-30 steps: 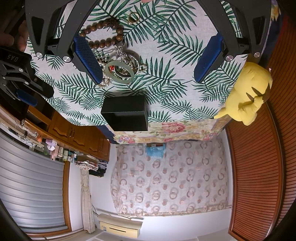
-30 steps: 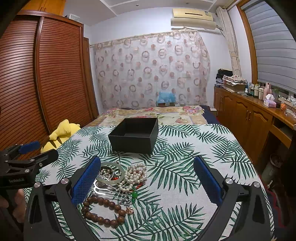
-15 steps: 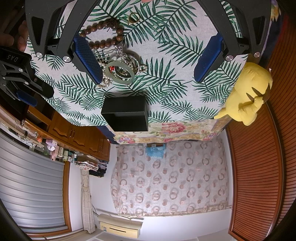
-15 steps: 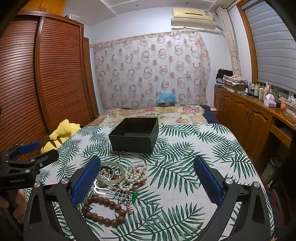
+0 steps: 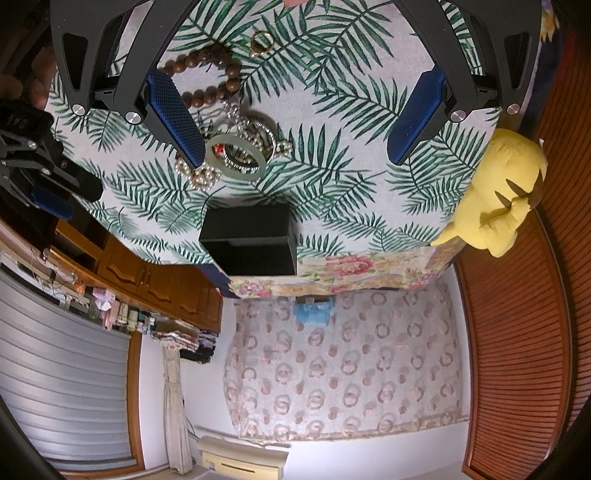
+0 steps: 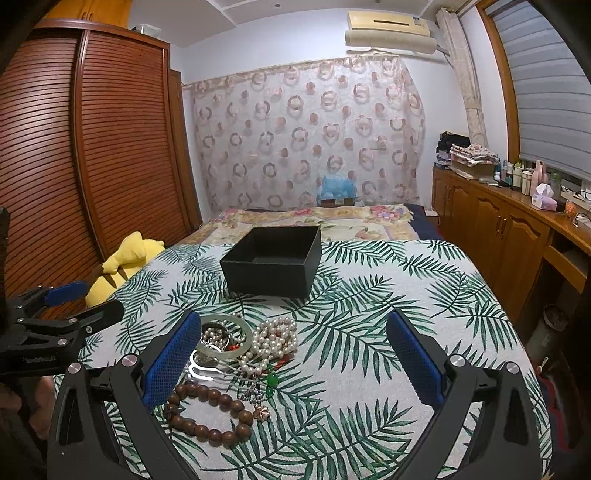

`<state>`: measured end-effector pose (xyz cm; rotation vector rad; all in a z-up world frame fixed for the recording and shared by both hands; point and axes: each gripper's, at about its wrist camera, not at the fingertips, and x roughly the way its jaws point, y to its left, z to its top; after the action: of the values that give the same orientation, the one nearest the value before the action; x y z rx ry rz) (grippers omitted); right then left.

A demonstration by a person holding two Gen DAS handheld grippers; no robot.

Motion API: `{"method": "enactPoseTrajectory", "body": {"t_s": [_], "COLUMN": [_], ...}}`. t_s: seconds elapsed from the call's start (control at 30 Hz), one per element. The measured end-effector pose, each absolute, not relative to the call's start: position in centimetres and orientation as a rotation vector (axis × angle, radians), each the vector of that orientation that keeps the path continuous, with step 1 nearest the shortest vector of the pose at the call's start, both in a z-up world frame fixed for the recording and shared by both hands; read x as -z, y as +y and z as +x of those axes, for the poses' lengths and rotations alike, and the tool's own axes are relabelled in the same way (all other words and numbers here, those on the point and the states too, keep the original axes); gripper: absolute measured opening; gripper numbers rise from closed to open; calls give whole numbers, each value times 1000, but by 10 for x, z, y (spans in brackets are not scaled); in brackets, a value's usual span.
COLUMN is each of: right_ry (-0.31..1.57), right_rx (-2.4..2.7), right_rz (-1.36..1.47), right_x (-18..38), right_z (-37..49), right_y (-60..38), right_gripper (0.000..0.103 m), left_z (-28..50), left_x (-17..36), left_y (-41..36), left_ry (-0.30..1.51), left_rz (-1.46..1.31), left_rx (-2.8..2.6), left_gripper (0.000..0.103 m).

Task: Organize jewelry
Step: 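Lower the left gripper onto the gold ring and close on it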

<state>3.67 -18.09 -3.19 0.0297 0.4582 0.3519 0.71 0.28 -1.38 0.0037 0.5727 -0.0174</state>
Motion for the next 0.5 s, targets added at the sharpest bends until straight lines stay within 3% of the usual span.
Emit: {"method": "enactPoseTrajectory", "body": {"t_s": [0.3, 0.5], "right_ry": [511, 569], "right_rx": [-410, -460], "right_rz": [-17, -63], "right_x": [48, 62], "right_z": [40, 41], "right_y": [-173, -165], "right_gripper": [100, 86], "left_z": [6, 3], "left_x": [37, 50], "left_y": [25, 35], "left_ry": [658, 705], "left_rz": [-2, -15], "left_rx": [37, 65], "left_gripper": [95, 95]}}
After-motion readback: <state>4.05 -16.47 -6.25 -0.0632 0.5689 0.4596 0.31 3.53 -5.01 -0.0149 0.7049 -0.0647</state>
